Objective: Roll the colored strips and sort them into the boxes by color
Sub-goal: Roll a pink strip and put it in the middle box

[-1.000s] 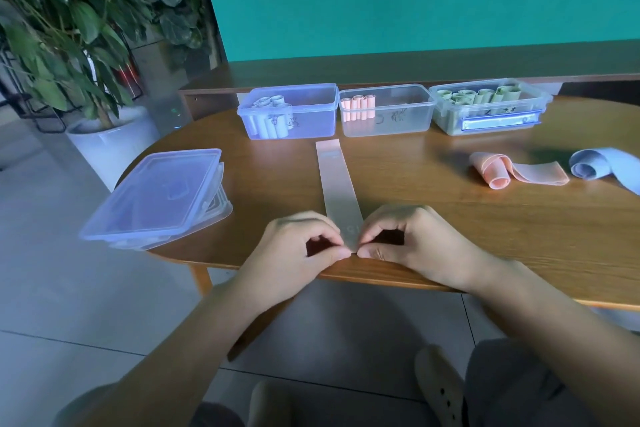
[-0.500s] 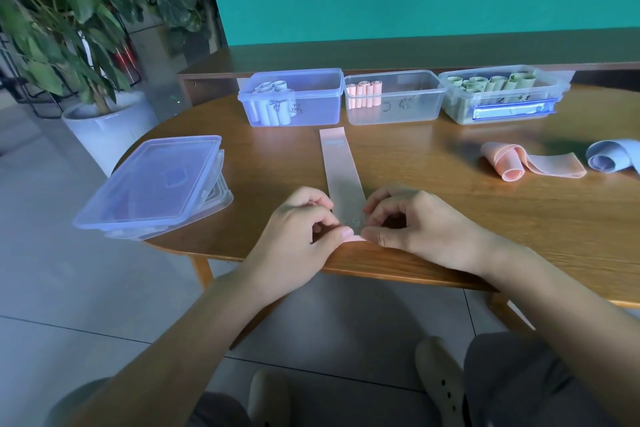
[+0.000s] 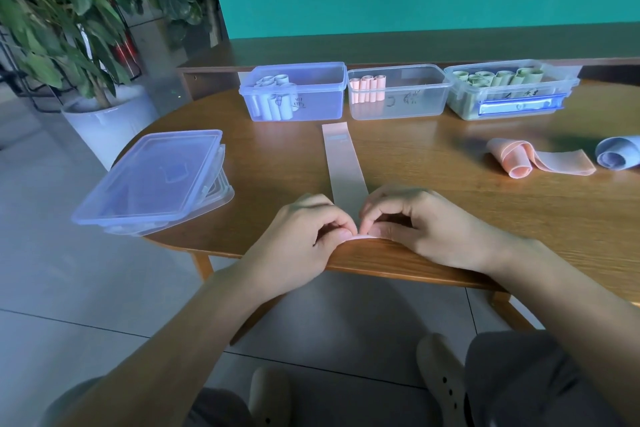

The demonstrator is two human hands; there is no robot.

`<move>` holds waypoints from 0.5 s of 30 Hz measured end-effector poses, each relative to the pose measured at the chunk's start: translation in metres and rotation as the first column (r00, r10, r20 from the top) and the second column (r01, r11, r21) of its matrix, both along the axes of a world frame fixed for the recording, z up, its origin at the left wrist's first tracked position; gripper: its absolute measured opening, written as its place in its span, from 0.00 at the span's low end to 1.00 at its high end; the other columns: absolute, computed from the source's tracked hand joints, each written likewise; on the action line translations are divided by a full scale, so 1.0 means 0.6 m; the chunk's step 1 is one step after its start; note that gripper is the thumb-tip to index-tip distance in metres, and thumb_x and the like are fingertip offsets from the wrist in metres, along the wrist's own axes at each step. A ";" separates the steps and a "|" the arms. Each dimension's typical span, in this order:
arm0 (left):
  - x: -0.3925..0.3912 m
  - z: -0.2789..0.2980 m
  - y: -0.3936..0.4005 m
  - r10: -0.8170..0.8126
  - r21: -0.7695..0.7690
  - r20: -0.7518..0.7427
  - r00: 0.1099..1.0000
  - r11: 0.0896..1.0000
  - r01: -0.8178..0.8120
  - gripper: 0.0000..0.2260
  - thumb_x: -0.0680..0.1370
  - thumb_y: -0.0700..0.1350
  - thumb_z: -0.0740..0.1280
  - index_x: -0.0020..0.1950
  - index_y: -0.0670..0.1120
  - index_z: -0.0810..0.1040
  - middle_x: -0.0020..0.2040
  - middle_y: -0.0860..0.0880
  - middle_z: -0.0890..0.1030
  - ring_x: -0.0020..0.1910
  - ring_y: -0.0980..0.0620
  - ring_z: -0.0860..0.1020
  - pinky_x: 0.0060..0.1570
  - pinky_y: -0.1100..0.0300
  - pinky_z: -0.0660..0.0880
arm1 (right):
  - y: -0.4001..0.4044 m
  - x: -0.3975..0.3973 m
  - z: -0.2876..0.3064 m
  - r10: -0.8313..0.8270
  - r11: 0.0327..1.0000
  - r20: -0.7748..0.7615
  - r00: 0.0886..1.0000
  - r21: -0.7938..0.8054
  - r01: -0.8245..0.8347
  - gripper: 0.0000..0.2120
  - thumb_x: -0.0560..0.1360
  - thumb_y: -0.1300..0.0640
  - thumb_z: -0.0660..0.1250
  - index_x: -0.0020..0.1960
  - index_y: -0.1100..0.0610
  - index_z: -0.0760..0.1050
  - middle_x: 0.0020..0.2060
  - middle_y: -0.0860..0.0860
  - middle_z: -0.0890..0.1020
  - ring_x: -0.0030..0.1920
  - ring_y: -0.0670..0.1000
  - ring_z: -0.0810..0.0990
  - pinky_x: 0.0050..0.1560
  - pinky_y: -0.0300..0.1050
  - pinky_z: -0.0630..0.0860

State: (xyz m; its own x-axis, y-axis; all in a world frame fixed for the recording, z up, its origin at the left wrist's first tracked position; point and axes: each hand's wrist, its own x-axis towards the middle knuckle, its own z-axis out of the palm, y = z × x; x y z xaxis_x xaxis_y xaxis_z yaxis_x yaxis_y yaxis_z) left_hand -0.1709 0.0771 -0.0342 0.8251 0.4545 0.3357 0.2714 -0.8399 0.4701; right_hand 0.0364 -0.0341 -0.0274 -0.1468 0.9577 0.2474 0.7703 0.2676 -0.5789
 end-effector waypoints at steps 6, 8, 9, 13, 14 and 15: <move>-0.002 0.006 -0.003 0.048 -0.034 0.009 0.999 0.998 -0.047 0.04 0.75 0.52 0.74 0.47 0.53 0.85 0.44 0.59 0.78 0.47 0.59 0.77 0.43 0.72 0.71 | -0.006 0.000 0.004 -0.027 0.999 0.015 1.000 -0.029 0.028 0.06 0.78 0.53 0.73 0.53 0.45 0.84 0.55 0.42 0.79 0.59 0.45 0.79 0.62 0.42 0.74; 0.000 0.007 -0.002 0.071 -0.028 0.009 0.997 0.997 -0.071 0.04 0.75 0.52 0.74 0.45 0.54 0.84 0.44 0.59 0.78 0.46 0.59 0.77 0.43 0.72 0.71 | -0.004 0.000 0.002 -0.049 0.998 -0.024 0.998 -0.026 0.049 0.05 0.75 0.51 0.75 0.51 0.47 0.85 0.54 0.43 0.80 0.59 0.45 0.79 0.62 0.40 0.72; 0.001 0.006 -0.001 0.077 -0.026 0.009 0.997 0.997 -0.076 0.04 0.75 0.52 0.74 0.45 0.53 0.84 0.44 0.58 0.78 0.46 0.59 0.77 0.43 0.71 0.71 | -0.002 0.000 0.001 -0.066 0.998 -0.042 0.997 -0.021 0.065 0.05 0.73 0.51 0.76 0.49 0.48 0.86 0.53 0.44 0.80 0.58 0.45 0.79 0.61 0.38 0.72; 0.004 0.004 0.000 0.071 -0.015 0.004 0.998 0.997 -0.070 0.04 0.77 0.51 0.72 0.47 0.51 0.83 0.47 0.57 0.78 0.45 0.58 0.77 0.45 0.67 0.74 | 0.001 0.002 0.000 -0.110 0.994 -0.070 0.991 -0.023 0.109 0.04 0.73 0.51 0.77 0.47 0.49 0.86 0.54 0.44 0.80 0.58 0.44 0.78 0.59 0.33 0.69; 0.005 0.003 0.000 0.070 -0.004 -0.004 0.998 0.998 -0.070 0.05 0.77 0.51 0.72 0.47 0.51 0.83 0.47 0.57 0.78 0.46 0.58 0.77 0.45 0.66 0.74 | 0.000 0.002 0.000 -0.113 0.993 -0.066 0.991 -0.023 0.112 0.03 0.73 0.51 0.76 0.46 0.49 0.86 0.54 0.44 0.80 0.58 0.43 0.78 0.59 0.32 0.69; 0.005 0.002 0.000 0.072 0.009 -0.008 0.997 0.997 -0.072 0.06 0.78 0.52 0.71 0.47 0.50 0.83 0.48 0.57 0.77 0.46 0.58 0.76 0.46 0.66 0.74 | 0.000 0.002 0.001 -0.115 0.993 -0.063 0.991 -0.022 0.114 0.02 0.73 0.51 0.76 0.46 0.48 0.85 0.55 0.44 0.79 0.58 0.43 0.78 0.58 0.31 0.69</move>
